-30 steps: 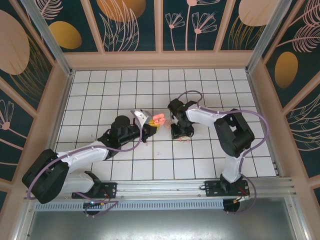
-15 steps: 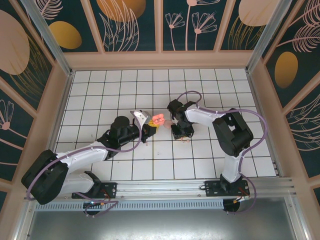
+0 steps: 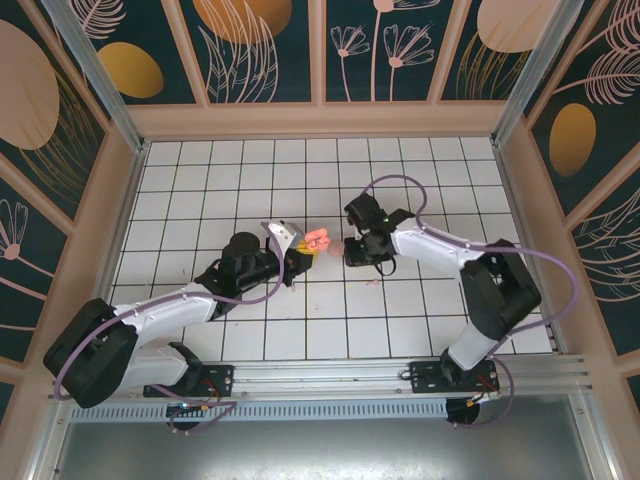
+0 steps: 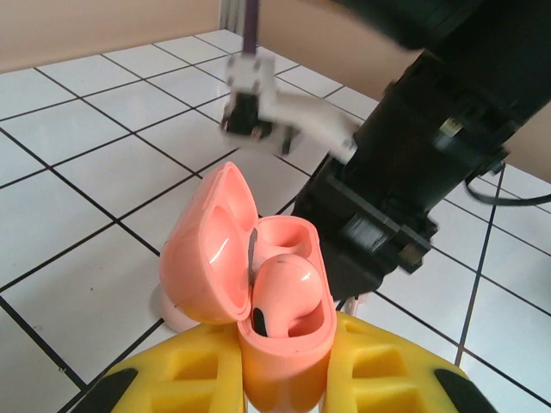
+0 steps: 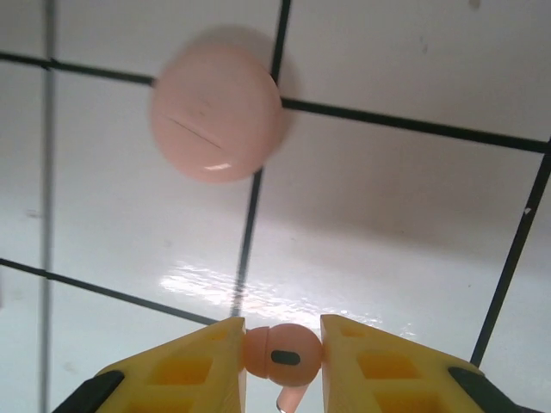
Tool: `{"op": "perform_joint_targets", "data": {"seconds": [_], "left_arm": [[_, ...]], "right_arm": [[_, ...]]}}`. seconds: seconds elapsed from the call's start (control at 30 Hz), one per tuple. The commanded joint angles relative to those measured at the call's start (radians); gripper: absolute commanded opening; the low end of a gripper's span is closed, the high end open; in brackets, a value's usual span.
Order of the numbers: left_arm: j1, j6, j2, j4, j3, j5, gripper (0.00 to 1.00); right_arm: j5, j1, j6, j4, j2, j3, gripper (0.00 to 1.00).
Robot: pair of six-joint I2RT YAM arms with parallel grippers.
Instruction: Insert the wireless bluetooth earbuds into the charging case
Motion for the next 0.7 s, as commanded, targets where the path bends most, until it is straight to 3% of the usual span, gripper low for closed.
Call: {"op": "perform_joint_targets", "data": {"seconds": [0.0,0.27,0.67], "left_arm": [[-0.006,-0.011,0.028,0.049,0.01,0.029,0.07],[-0.007,-0.019,0.103,0.126,0.031,0.091,0.07],[-0.007,-0.024,0.168,0.234,0.045,0.223,0.07]], "right_arm": [[0.025,0.0,0.058,0.122,-0.1,-0.047,0.25],[0.013,-0.001,0.049,0.277,-0.291,-0.141,0.25],[-0.076,0.023,-0.022,0.44,-0.446,-0.188,0.25]]}}
